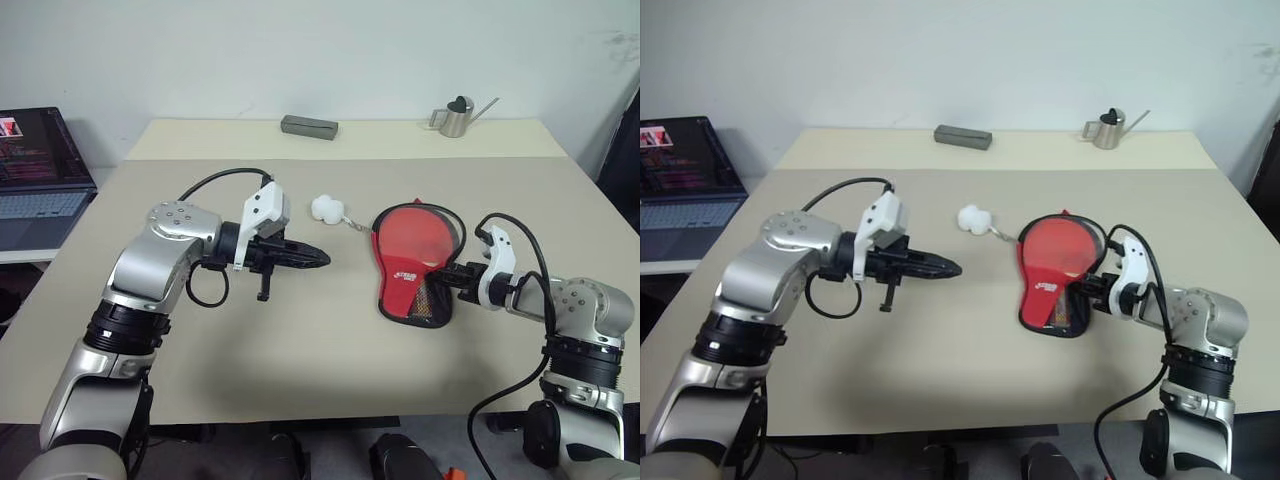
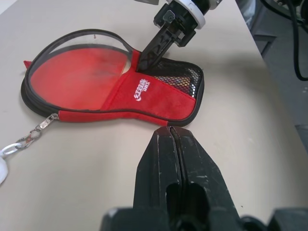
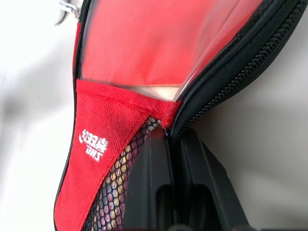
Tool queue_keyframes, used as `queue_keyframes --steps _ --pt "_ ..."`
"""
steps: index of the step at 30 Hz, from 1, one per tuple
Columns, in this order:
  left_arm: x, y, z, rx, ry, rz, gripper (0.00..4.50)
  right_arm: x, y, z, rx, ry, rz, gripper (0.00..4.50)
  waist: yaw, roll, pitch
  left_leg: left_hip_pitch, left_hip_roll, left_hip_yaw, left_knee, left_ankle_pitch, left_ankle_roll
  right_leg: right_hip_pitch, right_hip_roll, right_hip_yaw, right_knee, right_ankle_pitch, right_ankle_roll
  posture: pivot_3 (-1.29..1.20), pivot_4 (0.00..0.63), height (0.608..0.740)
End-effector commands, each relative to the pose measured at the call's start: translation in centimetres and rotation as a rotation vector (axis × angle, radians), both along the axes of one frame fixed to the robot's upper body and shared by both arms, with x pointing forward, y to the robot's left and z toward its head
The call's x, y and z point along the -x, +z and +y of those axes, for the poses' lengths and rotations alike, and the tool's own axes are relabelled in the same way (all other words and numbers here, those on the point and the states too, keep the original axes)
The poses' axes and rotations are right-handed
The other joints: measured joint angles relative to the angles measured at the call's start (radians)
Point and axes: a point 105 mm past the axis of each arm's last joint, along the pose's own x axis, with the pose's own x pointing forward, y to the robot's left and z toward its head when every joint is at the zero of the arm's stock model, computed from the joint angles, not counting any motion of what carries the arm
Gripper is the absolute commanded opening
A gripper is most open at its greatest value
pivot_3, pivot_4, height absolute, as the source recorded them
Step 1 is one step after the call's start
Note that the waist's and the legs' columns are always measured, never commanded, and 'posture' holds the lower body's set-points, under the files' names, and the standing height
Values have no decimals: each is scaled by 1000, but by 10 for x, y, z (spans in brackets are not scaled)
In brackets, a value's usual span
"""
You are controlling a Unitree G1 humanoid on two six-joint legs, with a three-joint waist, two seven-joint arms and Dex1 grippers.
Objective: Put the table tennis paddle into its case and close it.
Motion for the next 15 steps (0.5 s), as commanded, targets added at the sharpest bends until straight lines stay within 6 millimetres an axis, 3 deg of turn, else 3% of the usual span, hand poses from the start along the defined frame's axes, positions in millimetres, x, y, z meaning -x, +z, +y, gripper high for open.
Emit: queue_keyframes --steps 1,15 --pt "16 9 0 2 -86 -10 0 18 -8 2 18 64 68 14 1 0 0 0 0 0 -1 0 0 0 0 0 -1 0 0 0 150 740" --pt "41 -4 -2 -41 -188 53 0 60 -18 10 73 269 125 14 7 0 0 0 0 0 -1 0 0 3 -1 -2 -5 0 0 0 150 740"
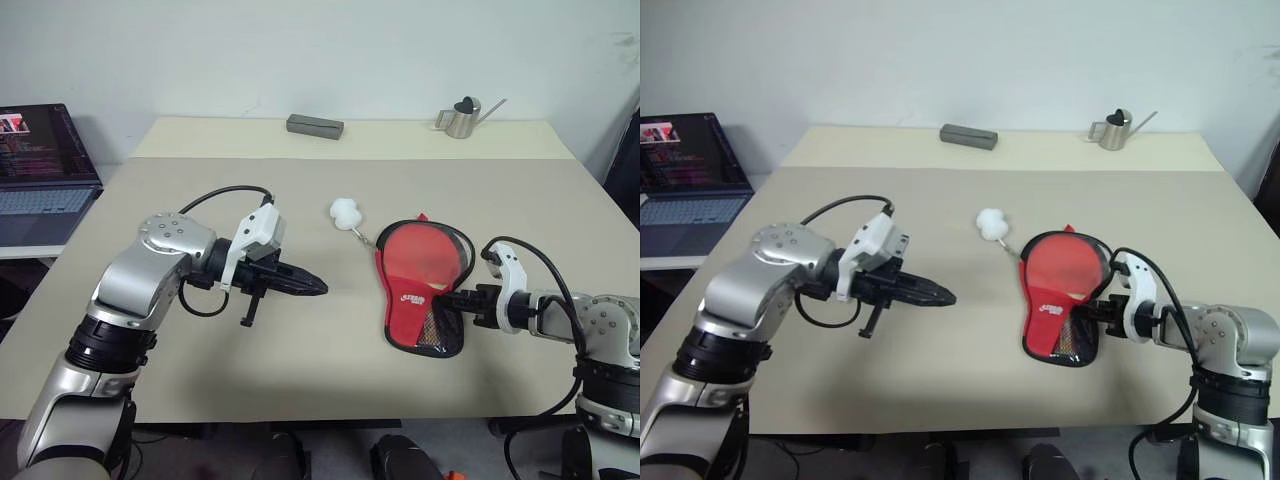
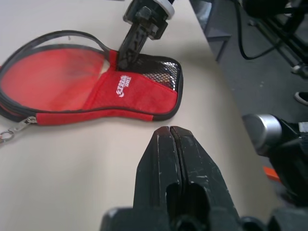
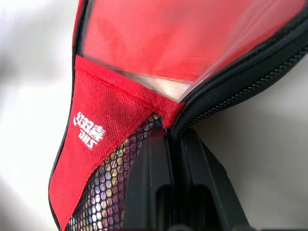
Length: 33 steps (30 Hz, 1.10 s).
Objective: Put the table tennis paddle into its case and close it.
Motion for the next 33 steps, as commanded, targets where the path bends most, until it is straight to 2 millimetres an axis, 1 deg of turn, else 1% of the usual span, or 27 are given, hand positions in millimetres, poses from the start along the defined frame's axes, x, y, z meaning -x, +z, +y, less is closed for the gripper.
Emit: queue_keyframes --steps 1,4,11,16,23,29,33 --pt "10 4 -3 -12 -50 -17 0 23 -13 12 -4 111 86 14 2 0 0 0 0 0 0 0 0 0 0 0 0 0 0 0 150 740" --pt "14 1 -3 -21 -65 -17 0 31 -13 10 8 134 96 14 6 0 0 0 0 0 0 0 0 0 0 0 0 0 0 0 150 740" --pt "25 -8 -9 -26 -112 22 0 43 -16 -4 71 150 142 14 17 -1 0 0 0 0 0 0 0 1 0 0 0 0 0 0 150 740" --pt "28 -8 -11 -24 -129 31 0 51 -18 -13 91 151 168 14 31 -1 -1 0 0 0 1 0 0 1 0 -1 -1 0 0 0 150 740" --pt "31 -10 -13 -21 -147 41 0 68 -20 -16 91 179 200 14 43 -3 -2 0 0 0 1 0 0 2 0 -2 -1 0 0 0 150 740" --pt "32 -13 -15 -24 -169 46 0 74 -22 -21 102 166 213 14 43 -4 -2 0 0 -1 1 0 0 2 0 -2 -1 0 0 0 150 740" --pt "29 -14 -16 -24 -168 42 0 72 -24 -20 100 150 209 14 43 -4 -2 0 0 -1 2 0 0 3 0 -3 -1 0 0 0 150 740"
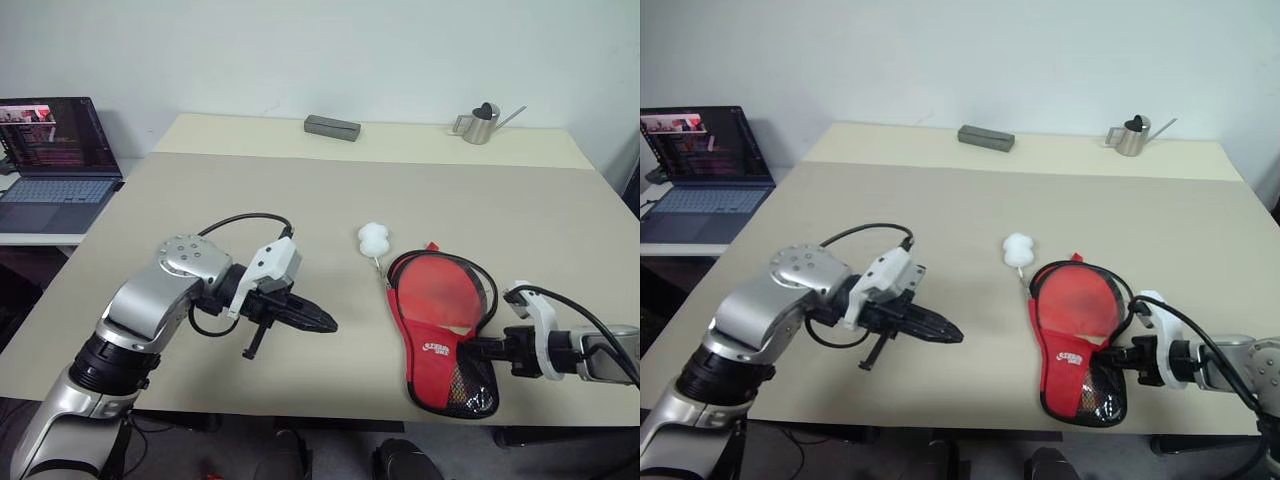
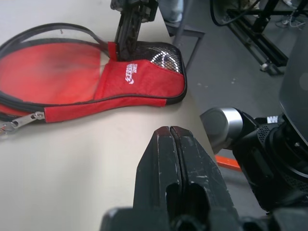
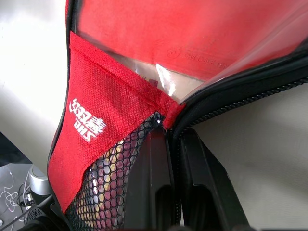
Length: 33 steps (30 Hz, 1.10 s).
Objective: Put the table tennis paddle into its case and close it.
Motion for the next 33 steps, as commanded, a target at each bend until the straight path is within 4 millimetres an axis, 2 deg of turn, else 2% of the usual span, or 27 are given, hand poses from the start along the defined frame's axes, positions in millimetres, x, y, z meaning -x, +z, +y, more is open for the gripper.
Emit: queue_keyframes --steps 1,7,11,16,19,22,25,28,32,33 --pt "3 6 -2 11 -41 -29 0 10 -13 1 20 2 73 14 0 0 0 0 0 0 0 0 0 0 0 0 0 0 0 0 150 740" --pt "2 4 -1 11 -36 -32 0 -2 -14 -3 24 -102 33 14 -4 -6 -4 2 1 -1 1 0 0 2 0 -1 0 0 0 0 150 740" --pt "1 2 1 10 -27 -34 0 -2 -9 -19 22 -208 -5 1045 -6 -6 -5 2 1 -1 2 0 1 3 0 1 0 0 2 0 150 740" --pt "-2 1 2 16 -15 -41 0 0 11 -32 -74 -264 -78 2577 0 -6 -5 2 1 -1 3 2 3 4 -3 1 0 0 3 0 150 740" --pt "-6 1 2 28 -1 -48 0 4 26 -39 -86 -238 -137 2577 -2 -6 -5 3 0 -1 3 2 3 4 -3 2 0 1 3 0 150 740" --pt "-9 1 2 37 13 -51 0 -1 45 -42 -100 -199 -236 2577 -3 -6 -5 2 0 0 3 2 3 4 -2 1 -1 1 3 0 150 740" --pt "-12 3 2 51 42 -53 0 -4 61 -36 -71 -94 -338 2577 -8 -6 -5 3 0 -1 3 2 3 4 0 1 0 1 3 0 150 740" --pt "-21 7 6 79 113 -67 0 -13 72 -17 -28 37 -466 3168 -13 -6 -5 3 1 -1 3 2 3 4 0 1 0 0 4 0 150 740" --pt "-42 21 17 145 273 -118 0 -28 80 10 41 193 -644 4471 -22 -6 -5 3 1 -2 3 2 3 4 0 1 0 0 4 0 150 740" --pt "-49 25 21 158 321 -136 0 -31 80 15 67 229 -681 4471 -22 -6 -5 3 1 -2 3 2 3 4 0 2 0 0 4 0 150 740"
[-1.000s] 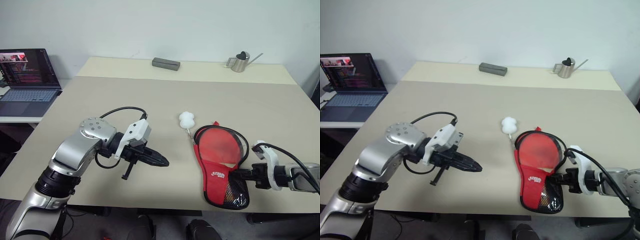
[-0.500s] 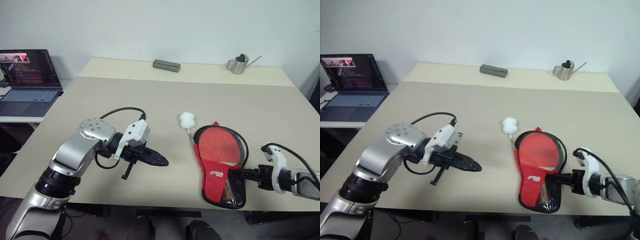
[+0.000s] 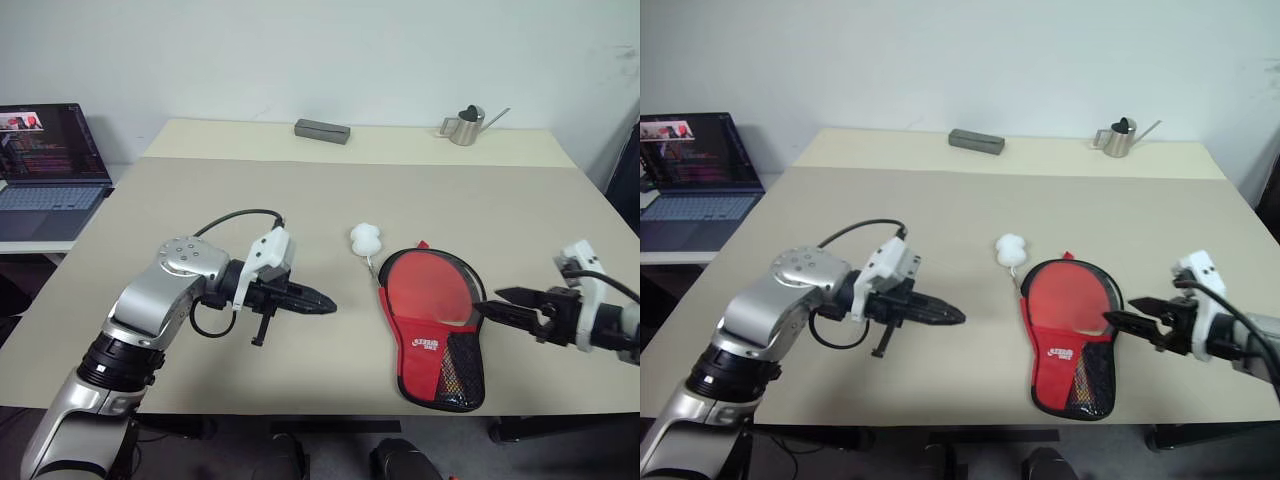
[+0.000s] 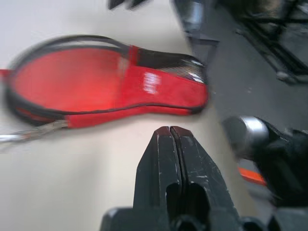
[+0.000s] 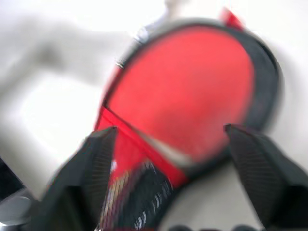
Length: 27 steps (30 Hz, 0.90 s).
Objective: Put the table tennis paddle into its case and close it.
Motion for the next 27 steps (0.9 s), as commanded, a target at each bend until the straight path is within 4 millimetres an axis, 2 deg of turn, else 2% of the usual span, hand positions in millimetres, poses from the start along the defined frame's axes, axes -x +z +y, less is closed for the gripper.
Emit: queue_keyframes --steps 1,7,12,18,23,27 --pt "-23 25 16 62 167 -96 0 -10 10 21 85 116 -183 4471 0 0 0 0 0 0 0 0 0 0 0 0 0 0 0 0 150 740" --pt "-36 32 39 70 323 -135 0 -23 11 47 78 220 -312 4471 1 0 0 -1 0 0 0 0 0 -1 -1 0 0 1 -1 0 150 740" --pt "-40 31 44 92 398 -129 0 -37 8 55 83 234 -369 4471 1 0 0 0 0 0 0 0 0 -1 -1 0 1 2 -3 0 150 740" --pt "-69 34 46 139 579 -206 0 -58 -13 56 81 226 -311 4471 5 0 0 0 0 1 1 0 0 0 -1 -1 1 2 -4 0 150 740" --pt "-77 27 39 140 614 -197 0 -72 -33 59 70 189 -290 4471 10 0 0 0 0 1 1 0 0 0 -1 0 1 2 -4 0 150 740" --pt "-81 24 35 138 620 -187 0 -75 -51 65 73 196 -266 4471 12 0 0 0 0 2 1 0 0 -1 0 -1 2 2 -4 0 150 740"
